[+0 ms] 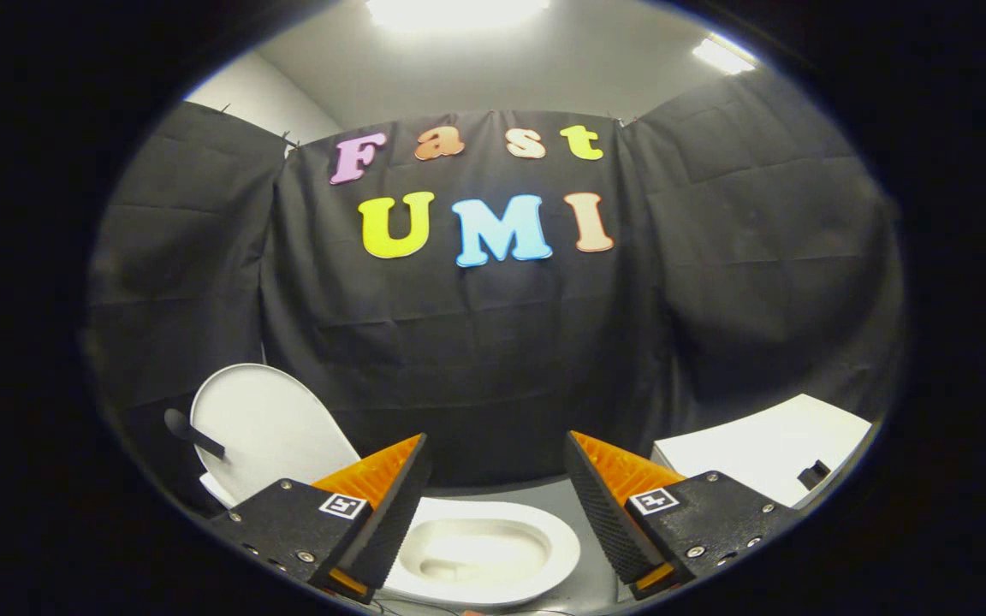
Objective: Open the toilet lid.
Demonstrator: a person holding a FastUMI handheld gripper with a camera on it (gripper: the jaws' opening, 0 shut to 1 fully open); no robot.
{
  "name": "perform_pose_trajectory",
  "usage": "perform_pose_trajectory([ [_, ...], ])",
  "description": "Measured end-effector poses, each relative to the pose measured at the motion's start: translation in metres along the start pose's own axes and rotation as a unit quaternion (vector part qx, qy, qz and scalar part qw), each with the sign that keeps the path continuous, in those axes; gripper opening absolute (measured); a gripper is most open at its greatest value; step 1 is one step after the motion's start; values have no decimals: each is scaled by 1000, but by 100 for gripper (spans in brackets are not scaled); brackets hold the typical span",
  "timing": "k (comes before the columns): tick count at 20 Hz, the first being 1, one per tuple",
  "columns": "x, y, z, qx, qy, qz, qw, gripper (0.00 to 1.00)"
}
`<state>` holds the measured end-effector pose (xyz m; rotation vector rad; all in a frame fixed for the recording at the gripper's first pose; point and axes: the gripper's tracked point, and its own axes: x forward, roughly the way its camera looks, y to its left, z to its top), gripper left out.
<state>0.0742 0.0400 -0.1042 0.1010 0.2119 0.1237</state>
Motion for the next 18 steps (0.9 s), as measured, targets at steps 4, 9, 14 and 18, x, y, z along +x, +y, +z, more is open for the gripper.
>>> perform_pose_trajectory([
  [4,-25,-32,-5,-11,-18,-27,999,96],
  [9,-53,-64,-31,45,-63,-51,996,96],
  [14,-80,-88,-66,44,-56,-89,993,96],
  [18,-91,-87,-75,20,-68,-100,992,96],
])
